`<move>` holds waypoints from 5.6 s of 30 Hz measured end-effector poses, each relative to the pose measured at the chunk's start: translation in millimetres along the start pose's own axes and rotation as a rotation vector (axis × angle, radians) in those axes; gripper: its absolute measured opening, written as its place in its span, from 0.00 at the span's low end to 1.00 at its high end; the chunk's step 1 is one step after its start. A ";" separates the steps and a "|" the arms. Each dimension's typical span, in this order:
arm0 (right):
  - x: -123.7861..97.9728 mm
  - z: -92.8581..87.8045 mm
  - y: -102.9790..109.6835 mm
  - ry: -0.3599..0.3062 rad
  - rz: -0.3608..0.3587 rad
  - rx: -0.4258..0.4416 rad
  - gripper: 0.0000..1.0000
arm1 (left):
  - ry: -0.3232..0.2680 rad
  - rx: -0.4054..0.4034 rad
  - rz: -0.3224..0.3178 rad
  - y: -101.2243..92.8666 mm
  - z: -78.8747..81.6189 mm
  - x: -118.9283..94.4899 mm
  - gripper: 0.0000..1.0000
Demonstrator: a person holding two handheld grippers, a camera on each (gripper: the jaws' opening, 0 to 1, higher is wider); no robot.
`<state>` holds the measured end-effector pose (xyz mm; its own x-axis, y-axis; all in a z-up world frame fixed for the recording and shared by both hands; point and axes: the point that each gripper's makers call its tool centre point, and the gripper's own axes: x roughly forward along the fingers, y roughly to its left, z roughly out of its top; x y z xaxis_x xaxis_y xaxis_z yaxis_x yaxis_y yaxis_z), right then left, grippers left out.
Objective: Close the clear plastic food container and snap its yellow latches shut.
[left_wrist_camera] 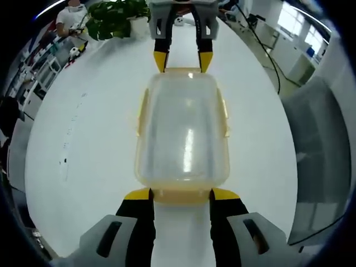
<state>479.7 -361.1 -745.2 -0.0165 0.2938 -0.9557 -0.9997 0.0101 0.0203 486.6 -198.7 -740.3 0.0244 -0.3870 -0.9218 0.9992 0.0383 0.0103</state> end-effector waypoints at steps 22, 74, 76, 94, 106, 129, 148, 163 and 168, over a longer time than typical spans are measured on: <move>-0.5 -5.6 -1.3 -0.006 -0.015 0.027 0.51 | -0.020 0.007 0.033 6.1 -2.6 2.9 0.70; -18.7 27.5 -2.5 -0.172 -0.116 0.378 0.58 | -0.120 -0.411 0.160 6.1 -2.5 -18.8 0.58; -18.6 28.4 -2.2 -0.175 -0.121 0.391 0.57 | -0.146 -0.465 0.166 7.1 0.3 -19.8 0.59; -8.5 31.1 -6.5 -0.227 -0.195 0.645 0.55 | -0.168 -0.717 0.230 8.6 3.9 -15.2 0.58; -2.9 29.7 -0.8 -0.276 -0.187 0.875 0.53 | -0.209 -0.917 0.218 1.4 -3.3 -9.3 0.54; 2.9 30.9 1.6 -0.345 -0.146 1.062 0.51 | -0.305 -1.108 0.179 -2.1 12.9 1.8 0.44; 12.4 41.6 3.4 -0.369 -0.133 1.117 0.45 | -0.321 -1.136 0.152 4.7 23.4 17.6 0.36; 6.4 34.1 -5.3 -0.391 -0.151 1.122 0.44 | -0.331 -1.142 0.140 -1.6 18.4 10.0 0.37; 6.4 33.2 -5.9 -0.388 -0.151 1.128 0.44 | -0.337 -1.142 0.138 -1.3 18.8 8.7 0.37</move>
<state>486.0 -327.5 -741.7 0.2990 0.4835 -0.8227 -0.4112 0.8433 0.3462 486.1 -219.4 -741.0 0.3065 -0.5303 -0.7904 0.3862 0.8283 -0.4059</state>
